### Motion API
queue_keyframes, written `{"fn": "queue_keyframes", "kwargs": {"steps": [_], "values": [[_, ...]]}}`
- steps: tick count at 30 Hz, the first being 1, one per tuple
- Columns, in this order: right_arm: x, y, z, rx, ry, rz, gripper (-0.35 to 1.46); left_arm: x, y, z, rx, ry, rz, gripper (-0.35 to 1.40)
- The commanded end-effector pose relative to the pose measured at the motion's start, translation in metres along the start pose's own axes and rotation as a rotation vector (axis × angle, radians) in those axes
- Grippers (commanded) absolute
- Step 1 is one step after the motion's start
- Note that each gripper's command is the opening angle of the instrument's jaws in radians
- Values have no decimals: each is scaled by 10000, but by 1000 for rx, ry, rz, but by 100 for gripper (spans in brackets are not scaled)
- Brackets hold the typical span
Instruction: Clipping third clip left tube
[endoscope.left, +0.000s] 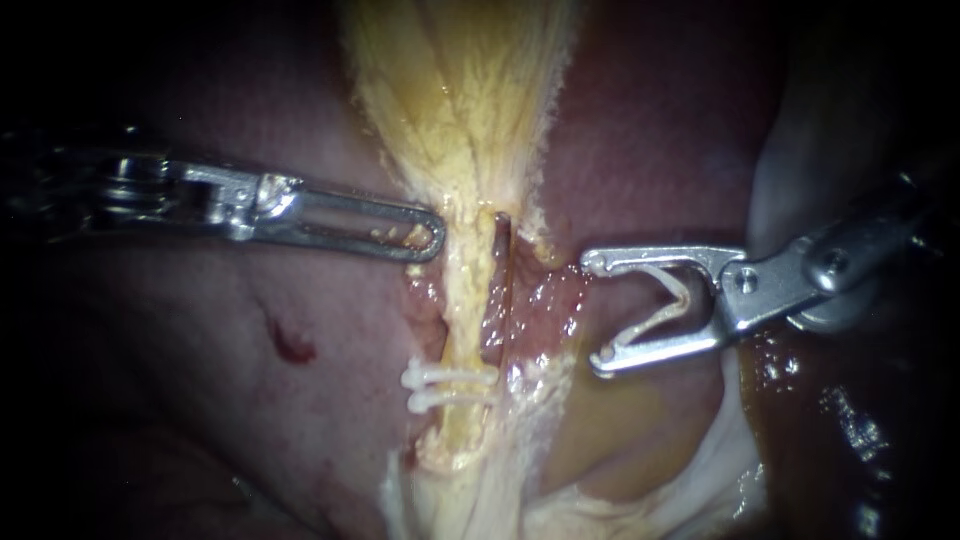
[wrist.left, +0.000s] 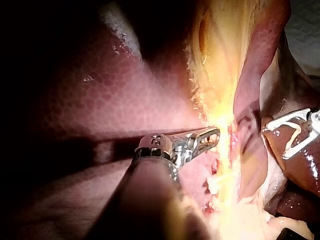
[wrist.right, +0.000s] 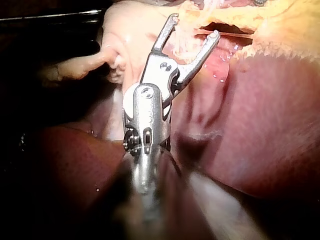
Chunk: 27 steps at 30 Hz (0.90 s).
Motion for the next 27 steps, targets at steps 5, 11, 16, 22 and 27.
{"fn": "queue_keyframes", "kwargs": {"steps": [5, 11, 16, 22, 27], "values": [[1, 0, -1, -1, 0, 0, 50, -6, -2, -20, 11, 10, -2, -35], [2, 0, -1, 0, 1, 1, 50, -22, -7, -65, 0, -6, -11, -35], [3, 0, -1, -1, 3, 1, 50, -33, -19, -95, 1, -29, -23, -35], [3, 0, 3, 3, 6, 1, 50, -35, -17, -99, 0, -33, -18, -35], [2, 1, 16, 8, 9, -1, 50, -34, -17, -98, -1, -34, -18, -35]]}}
